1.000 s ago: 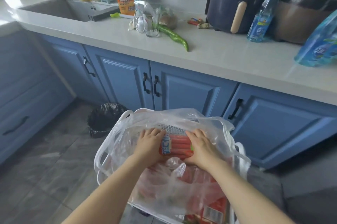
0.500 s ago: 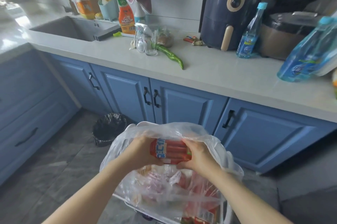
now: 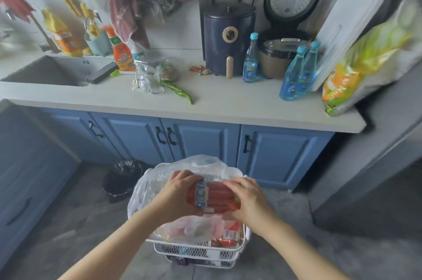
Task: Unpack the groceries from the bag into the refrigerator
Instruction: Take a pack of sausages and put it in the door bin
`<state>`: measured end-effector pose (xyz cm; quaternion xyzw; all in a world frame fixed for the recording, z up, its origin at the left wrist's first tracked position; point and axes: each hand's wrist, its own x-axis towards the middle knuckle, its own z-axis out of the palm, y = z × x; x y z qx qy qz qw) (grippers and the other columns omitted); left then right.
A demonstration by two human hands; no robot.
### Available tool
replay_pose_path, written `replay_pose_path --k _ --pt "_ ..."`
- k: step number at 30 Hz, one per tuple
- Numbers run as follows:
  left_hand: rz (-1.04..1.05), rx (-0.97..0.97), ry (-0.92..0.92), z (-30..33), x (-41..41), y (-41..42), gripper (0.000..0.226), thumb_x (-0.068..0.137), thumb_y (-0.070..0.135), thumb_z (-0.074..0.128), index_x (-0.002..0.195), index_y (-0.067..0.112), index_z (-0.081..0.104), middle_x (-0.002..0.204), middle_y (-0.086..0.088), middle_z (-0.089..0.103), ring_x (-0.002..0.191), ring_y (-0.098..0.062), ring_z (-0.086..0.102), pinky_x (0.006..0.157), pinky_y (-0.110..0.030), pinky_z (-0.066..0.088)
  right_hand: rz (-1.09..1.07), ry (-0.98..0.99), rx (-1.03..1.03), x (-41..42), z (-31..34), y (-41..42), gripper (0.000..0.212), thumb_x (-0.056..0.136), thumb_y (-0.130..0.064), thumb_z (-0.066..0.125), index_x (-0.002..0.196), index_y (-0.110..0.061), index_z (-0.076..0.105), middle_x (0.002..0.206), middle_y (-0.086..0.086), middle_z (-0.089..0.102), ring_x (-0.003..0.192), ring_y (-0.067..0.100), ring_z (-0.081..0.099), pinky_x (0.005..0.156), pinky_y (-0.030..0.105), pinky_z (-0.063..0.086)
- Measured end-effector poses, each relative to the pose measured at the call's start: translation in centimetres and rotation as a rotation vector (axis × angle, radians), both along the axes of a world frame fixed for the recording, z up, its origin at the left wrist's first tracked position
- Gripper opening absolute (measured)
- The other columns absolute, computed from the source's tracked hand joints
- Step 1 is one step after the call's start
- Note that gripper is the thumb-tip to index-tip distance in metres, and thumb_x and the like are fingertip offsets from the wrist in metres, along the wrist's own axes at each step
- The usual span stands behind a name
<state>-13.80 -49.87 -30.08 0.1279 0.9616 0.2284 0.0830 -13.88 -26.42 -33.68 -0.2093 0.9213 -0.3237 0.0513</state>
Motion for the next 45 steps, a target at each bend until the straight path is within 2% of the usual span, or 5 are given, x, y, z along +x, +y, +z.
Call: replay_pose_path --k 11,19,24,30,45 --pt "-0.451 0.027 0.038 9.4 -1.7 25.8 0.080 0.065 0.047 0.080 0.136 0.032 0.044 0.123 0.010 0.042 0.117 -0.012 0.029 0.102 -0.032 0.034 -0.471 0.072 0.047 8.6 10.0 23.4 0.088 0.061 -0.045 0.085 0.138 -0.024 0.049 0.129 -0.004 0.051 0.121 0.011 0.033 0.105 0.027 0.029" --pt "-0.846 0.057 0.091 12.3 3.9 52.4 0.099 0.043 0.067 0.074 0.132 0.030 0.049 0.119 0.003 0.048 0.116 -0.018 0.042 0.101 -0.022 0.024 -0.841 0.053 0.157 20.6 14.1 45.4 0.095 0.050 -0.057 0.079 0.135 -0.024 0.053 0.121 -0.004 0.054 0.116 0.018 0.046 0.098 0.027 0.033" --pt "-1.026 0.142 0.058 13.9 9.4 66.5 0.089 0.051 0.052 0.081 0.132 0.034 0.047 0.119 0.010 0.043 0.115 -0.014 0.033 0.100 -0.029 0.034 -1.019 0.062 0.220 29.0 15.8 56.6 0.094 0.046 -0.069 0.066 0.131 -0.031 0.054 0.125 -0.001 0.057 0.116 0.023 0.047 0.100 0.033 0.035" --pt "-1.227 0.150 0.095 14.9 13.7 80.0 0.084 0.061 0.049 0.081 0.135 0.031 0.045 0.123 0.010 0.043 0.117 -0.013 0.032 0.104 -0.032 0.034 -1.224 0.041 0.249 35.6 17.4 65.7 0.088 0.061 -0.054 0.079 0.139 -0.030 0.046 0.136 0.002 0.048 0.124 0.025 0.038 0.108 0.035 0.030" --pt "-1.469 0.108 0.220 17.1 6.6 111.9 0.089 0.064 0.053 0.079 0.140 0.029 0.040 0.133 0.005 0.042 0.124 -0.018 0.033 0.107 -0.032 0.029 -1.471 0.017 0.277 29.9 19.6 91.5 0.090 0.065 -0.052 0.081 0.143 -0.031 0.041 0.139 -0.003 0.043 0.128 0.018 0.032 0.108 0.030 0.028"
